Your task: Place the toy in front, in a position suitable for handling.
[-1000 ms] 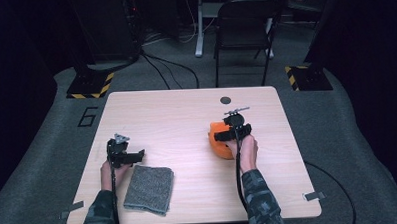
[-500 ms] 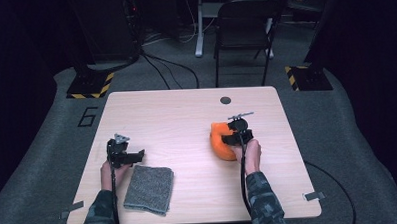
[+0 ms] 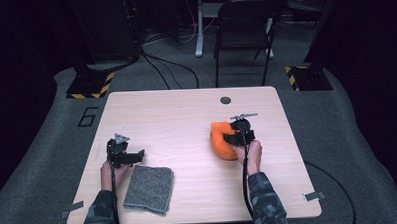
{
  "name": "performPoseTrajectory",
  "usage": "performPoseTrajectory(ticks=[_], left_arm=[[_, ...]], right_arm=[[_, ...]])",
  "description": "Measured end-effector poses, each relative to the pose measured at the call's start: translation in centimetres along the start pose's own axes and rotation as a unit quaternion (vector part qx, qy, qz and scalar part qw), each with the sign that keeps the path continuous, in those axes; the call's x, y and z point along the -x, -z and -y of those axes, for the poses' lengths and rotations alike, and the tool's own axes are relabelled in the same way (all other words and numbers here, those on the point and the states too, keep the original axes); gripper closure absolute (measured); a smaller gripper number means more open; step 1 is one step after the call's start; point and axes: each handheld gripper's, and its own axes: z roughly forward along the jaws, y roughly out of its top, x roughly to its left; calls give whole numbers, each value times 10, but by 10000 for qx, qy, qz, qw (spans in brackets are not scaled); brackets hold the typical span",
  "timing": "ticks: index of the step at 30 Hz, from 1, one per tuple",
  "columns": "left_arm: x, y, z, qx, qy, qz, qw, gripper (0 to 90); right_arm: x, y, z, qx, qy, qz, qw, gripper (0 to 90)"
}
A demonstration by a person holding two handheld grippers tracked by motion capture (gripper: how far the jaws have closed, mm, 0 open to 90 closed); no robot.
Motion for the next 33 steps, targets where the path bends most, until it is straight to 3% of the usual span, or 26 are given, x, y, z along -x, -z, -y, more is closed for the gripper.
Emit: performPoseTrajectory(ticks=[9,18,21,28,33], left_arm=[[0,0,0,1,13,5,10000,82],[0,0,0,5,6,1,10000,83],[0,0,0,4,4,0,10000,82],[0,0,0,0,8,3,10000,82],[0,0,0,2,7,1,10000,82]], right_arm=[[7,13,-3,299,17,-206,9993,690],[8,36,-16,497,467,-353,9970,689],[9,45,-24,510,831,-401,9944,688],[19,54,-34,532,1209,-730,9885,687],[24,54,-38,521,1580,-1002,9810,685]])
